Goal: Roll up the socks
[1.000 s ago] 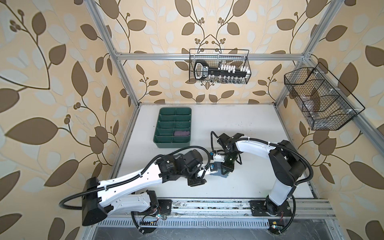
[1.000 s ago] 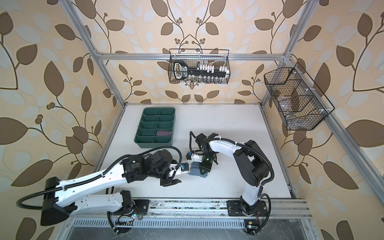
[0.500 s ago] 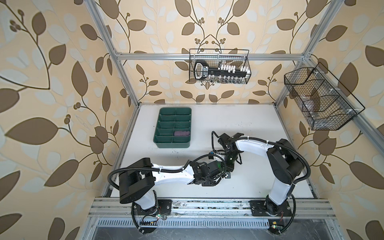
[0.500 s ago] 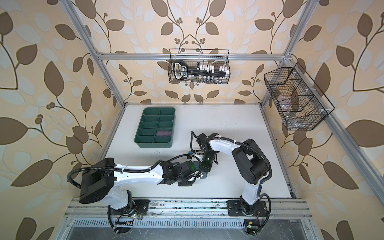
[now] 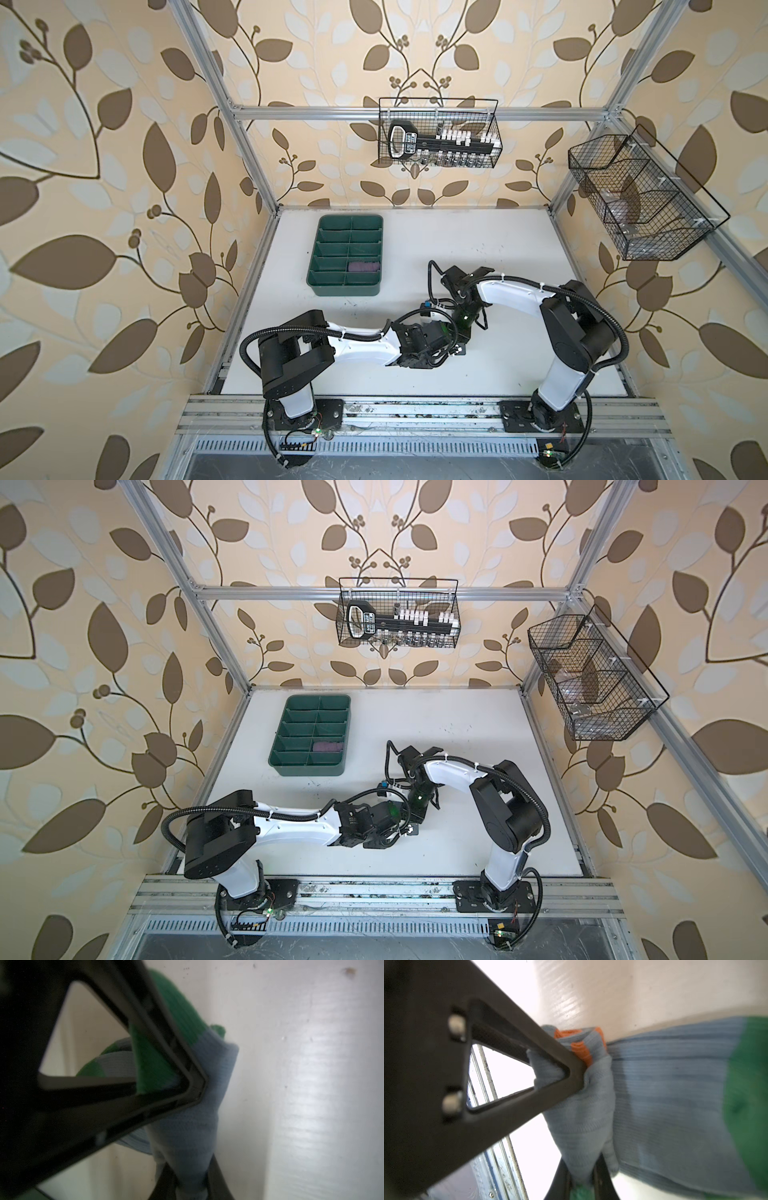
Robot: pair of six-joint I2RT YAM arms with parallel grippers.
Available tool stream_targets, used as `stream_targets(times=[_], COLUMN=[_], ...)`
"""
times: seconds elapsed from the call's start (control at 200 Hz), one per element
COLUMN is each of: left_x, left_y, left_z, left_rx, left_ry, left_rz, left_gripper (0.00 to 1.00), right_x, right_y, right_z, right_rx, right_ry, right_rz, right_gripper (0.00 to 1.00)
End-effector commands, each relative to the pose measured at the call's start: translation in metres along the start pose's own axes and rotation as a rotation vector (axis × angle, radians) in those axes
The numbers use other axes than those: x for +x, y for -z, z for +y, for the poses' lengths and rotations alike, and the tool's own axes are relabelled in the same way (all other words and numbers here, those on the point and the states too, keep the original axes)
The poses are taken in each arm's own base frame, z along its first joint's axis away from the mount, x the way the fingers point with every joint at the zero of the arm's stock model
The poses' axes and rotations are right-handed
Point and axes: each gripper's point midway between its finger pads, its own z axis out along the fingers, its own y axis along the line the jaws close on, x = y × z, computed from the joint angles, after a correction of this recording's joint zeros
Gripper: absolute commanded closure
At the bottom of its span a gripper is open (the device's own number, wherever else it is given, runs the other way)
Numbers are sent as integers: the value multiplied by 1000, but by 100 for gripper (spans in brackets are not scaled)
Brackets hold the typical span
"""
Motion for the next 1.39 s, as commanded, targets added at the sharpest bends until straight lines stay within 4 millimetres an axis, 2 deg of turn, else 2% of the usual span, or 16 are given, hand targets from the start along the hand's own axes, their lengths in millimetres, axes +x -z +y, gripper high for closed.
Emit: stream_targets(times=[0.0, 0.115, 0.2, 0.325, 0.405, 0.48, 0.545, 0.62, 0.735, 0.81, 0.9, 1.065, 1.28, 1.39], left_x=[15, 23, 24, 22, 16, 12, 11, 12, 14, 15, 15, 14, 16, 16], left_y=[9, 18, 18, 15, 13, 11, 12, 10, 6, 2, -4, -9, -9, -9], left_z=[-28, -31, -28, -21, -15, -6, 3, 15, 26, 29, 28, 28, 32, 32], left_rx=[260, 430, 515, 629, 671, 690, 711, 719, 730, 749, 771, 781, 777, 778], left_ry=[69, 172, 262, 393, 477, 569, 651, 736, 800, 825, 838, 838, 846, 847], left_rz=[53, 91, 99, 149, 172, 188, 192, 201, 219, 224, 236, 238, 235, 232], left_gripper=[88, 88, 88, 87, 86, 86, 86, 85, 85, 85, 85, 85, 84, 85], right_x=[-23, -31, -26, -8, 5, 10, 9, 6, 2, 4, 0, -25, -40, -44], right_y=[37, 86, 128, 195, 230, 242, 235, 216, 154, 120, 90, 61, 23, 13], right_z=[-7, -28, -51, -79, -81, -70, -54, -34, 1, 11, 12, 7, -13, -26], right_rx=[87, 240, 375, 574, 694, 759, 757, 751, 744, 801, 862, 916, 877, 874], right_ry=[21, -43, -145, -330, -379, -331, -222, -66, 273, 461, 616, 763, 832, 807], right_rz=[-195, -392, -531, -760, -878, -920, -917, -872, -637, -454, -299, -197, -105, -69], right_gripper=[71, 59, 58, 58, 57, 57, 58, 59, 57, 55, 54, 46, 44, 45])
